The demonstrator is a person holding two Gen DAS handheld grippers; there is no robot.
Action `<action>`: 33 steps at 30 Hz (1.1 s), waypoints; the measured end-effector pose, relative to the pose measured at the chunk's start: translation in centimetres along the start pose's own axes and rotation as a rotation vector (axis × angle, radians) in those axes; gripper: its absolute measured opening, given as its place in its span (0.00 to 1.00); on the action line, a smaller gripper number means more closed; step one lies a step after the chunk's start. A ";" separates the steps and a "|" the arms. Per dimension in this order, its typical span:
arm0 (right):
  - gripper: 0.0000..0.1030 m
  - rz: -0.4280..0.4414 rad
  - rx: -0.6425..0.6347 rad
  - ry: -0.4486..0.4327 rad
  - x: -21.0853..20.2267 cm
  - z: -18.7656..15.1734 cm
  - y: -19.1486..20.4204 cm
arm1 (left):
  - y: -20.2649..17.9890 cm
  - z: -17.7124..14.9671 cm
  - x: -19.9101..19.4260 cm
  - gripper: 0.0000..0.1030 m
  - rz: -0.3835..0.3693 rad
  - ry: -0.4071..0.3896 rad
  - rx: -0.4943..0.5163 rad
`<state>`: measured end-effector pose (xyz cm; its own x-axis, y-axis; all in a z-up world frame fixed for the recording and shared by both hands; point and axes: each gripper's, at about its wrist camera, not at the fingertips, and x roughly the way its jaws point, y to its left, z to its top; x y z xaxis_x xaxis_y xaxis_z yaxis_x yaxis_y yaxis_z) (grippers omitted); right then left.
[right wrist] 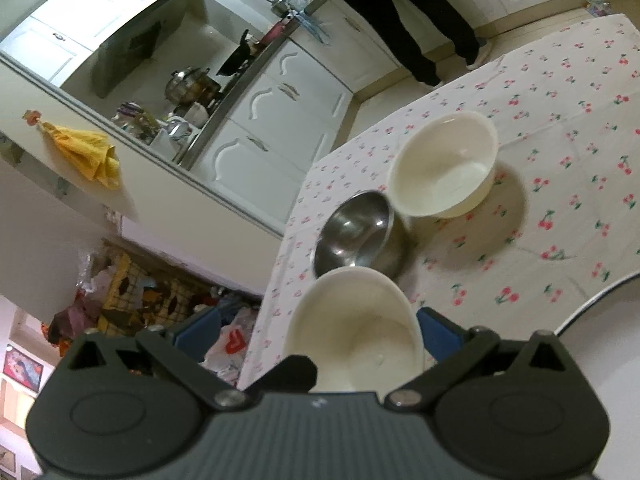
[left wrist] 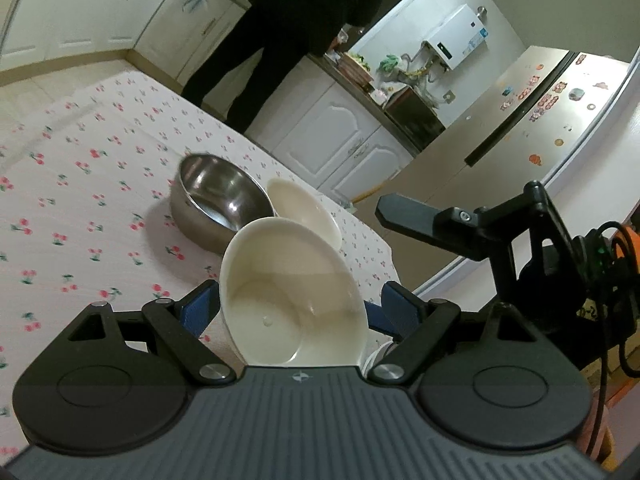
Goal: Organize plates and bowls
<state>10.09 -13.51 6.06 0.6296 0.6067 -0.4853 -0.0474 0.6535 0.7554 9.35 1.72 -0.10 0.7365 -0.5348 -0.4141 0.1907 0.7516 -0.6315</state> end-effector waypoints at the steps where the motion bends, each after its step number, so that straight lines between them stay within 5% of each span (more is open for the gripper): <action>1: 1.00 0.007 -0.002 0.002 0.0 -0.2 0.3 | 0.1 0.0 -0.5 1.00 0.001 -0.006 0.002; 18: 1.00 0.103 -0.037 0.081 1.1 -5.3 5.2 | 2.8 -2.4 -9.2 1.00 0.060 -0.082 -0.011; 33: 1.00 0.094 -0.052 0.158 2.6 -9.4 6.6 | 5.2 -4.6 -10.5 1.00 0.116 -0.088 -0.068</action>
<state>4.16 -3.33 5.66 0.4909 0.7270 -0.4800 -0.1429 0.6107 0.7789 -0.38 9.43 -2.02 0.8053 -0.4084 -0.4297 0.0595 0.7769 -0.6268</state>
